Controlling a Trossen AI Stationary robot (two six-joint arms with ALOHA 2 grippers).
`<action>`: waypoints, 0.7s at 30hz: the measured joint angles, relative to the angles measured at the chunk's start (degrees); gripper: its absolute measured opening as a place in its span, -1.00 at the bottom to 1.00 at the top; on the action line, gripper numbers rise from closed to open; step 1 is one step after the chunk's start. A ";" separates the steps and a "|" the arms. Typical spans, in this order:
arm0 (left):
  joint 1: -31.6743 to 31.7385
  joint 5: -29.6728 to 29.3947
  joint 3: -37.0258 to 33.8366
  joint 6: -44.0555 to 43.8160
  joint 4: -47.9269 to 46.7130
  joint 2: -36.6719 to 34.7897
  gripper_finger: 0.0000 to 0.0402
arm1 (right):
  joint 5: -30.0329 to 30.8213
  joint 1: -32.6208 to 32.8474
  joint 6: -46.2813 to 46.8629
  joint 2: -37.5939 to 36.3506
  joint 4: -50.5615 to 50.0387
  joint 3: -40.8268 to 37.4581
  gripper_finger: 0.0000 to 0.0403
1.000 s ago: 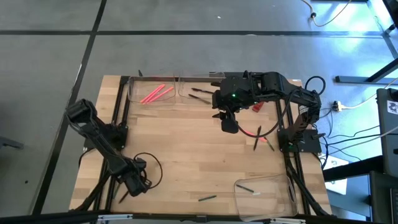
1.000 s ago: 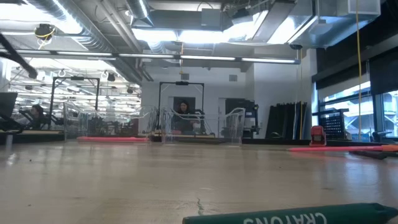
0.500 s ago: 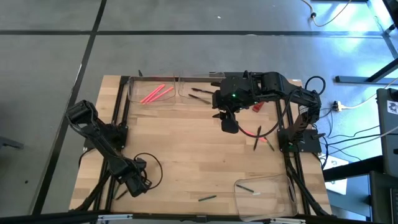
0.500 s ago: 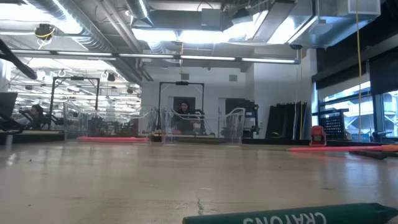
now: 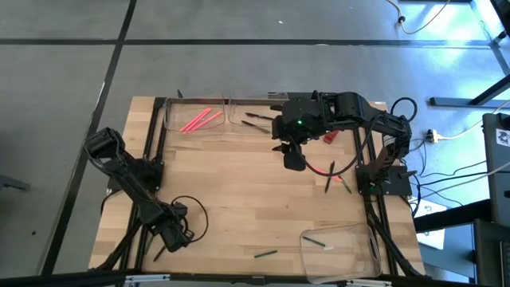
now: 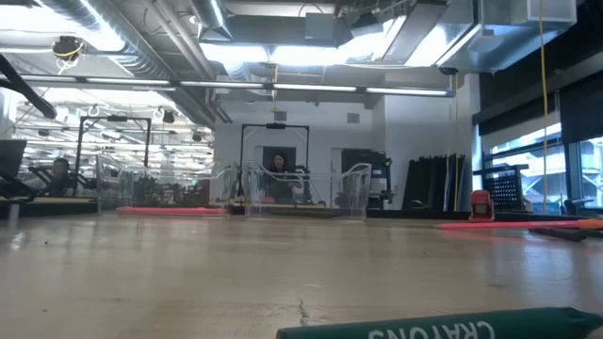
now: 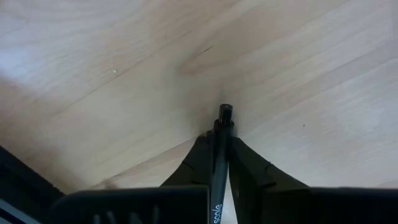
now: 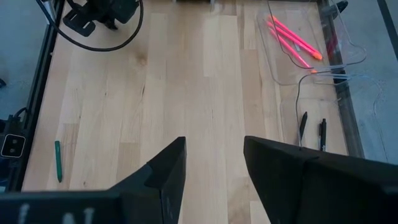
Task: Sort crayons/erasers/pens/pencils in bins
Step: Put the black pen into the top right transparent bin
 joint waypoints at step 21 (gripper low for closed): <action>7.18 -5.20 2.71 11.12 0.37 -5.15 -0.99 | 0.02 0.00 -0.02 0.00 0.09 0.00 -0.18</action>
